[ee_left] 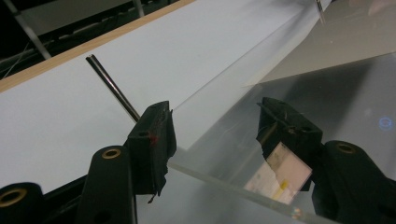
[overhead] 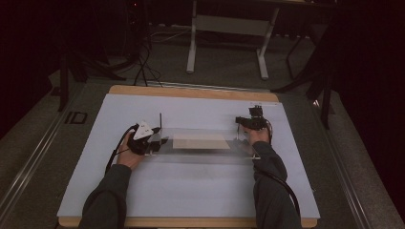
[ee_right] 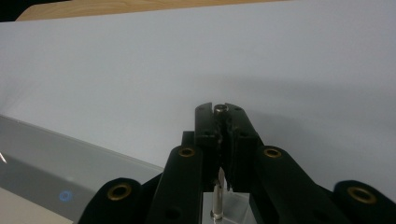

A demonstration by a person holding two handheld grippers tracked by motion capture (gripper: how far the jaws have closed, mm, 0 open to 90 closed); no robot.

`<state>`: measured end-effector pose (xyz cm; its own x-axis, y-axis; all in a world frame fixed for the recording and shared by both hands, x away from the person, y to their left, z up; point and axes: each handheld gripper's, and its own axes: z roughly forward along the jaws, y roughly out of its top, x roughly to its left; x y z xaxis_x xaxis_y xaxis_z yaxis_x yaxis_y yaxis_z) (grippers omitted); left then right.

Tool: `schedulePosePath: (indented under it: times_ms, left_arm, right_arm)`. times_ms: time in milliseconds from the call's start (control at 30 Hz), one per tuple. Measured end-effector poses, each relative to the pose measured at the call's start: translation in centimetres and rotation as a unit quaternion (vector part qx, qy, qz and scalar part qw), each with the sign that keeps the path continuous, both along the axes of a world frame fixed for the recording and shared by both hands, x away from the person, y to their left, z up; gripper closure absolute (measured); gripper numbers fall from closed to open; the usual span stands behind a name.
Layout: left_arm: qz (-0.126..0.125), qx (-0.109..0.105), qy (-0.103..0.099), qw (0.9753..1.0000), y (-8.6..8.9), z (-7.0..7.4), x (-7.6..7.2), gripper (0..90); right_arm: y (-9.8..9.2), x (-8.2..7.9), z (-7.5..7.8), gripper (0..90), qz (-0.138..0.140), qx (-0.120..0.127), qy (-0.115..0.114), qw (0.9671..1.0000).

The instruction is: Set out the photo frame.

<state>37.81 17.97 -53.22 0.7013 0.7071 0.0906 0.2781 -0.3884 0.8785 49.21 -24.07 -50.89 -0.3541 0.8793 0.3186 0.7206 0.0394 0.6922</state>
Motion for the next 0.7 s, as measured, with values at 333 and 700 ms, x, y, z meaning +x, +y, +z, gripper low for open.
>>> schedulePosePath:
  times_ms: [333, 700]
  left_arm:
    - [-0.001, 0.004, -0.001, 1.0, 0.0, 0.0, 0.0, 44.7]
    - [-0.002, 0.002, 0.008, 1.0, 0.1, 0.2, 0.3, 45.0]
  right_arm:
    - [0.1, -0.3, 0.2, 83.6, 0.016, -0.025, -0.011, 0.9995]
    - [-2.3, -2.5, 0.5, 72.1, 0.029, -0.006, -0.047, 0.9985]
